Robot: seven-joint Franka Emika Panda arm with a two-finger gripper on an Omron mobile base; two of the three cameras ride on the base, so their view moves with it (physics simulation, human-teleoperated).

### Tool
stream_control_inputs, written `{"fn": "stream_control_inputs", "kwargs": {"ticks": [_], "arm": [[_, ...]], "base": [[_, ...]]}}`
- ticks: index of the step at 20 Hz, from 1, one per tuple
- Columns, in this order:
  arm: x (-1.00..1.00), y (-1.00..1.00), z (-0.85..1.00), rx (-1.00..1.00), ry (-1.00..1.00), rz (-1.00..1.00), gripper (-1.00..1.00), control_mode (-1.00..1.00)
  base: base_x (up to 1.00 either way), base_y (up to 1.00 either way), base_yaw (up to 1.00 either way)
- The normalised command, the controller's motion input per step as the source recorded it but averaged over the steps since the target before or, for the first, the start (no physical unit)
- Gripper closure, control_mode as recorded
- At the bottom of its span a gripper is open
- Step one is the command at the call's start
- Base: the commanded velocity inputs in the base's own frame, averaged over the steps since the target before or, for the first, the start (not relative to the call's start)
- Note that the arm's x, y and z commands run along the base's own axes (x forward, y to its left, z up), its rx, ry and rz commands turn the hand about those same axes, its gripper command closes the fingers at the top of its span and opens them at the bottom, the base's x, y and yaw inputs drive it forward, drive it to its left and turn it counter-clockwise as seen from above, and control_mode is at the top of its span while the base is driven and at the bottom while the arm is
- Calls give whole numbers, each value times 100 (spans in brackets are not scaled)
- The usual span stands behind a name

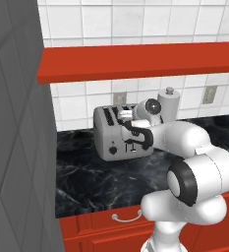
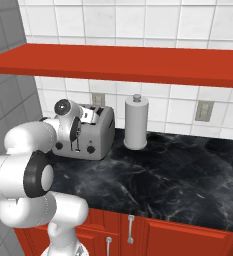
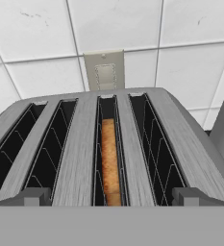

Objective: Start the toaster. Once the lever pops up, take the bread to the plate on the dining counter.

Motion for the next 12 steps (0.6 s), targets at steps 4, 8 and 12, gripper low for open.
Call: {"fn": "stream_control_inputs", "kwargs": {"ticks": [4, 8, 12], "arm": [[0, 0, 0, 0, 0, 0, -100, -100], [0, 0, 0, 0, 0, 0, -100, -100], [0, 0, 0, 0, 0, 0, -100, -100]], "base": [[0, 0, 0], [0, 0, 0], [0, 0, 0]]}}
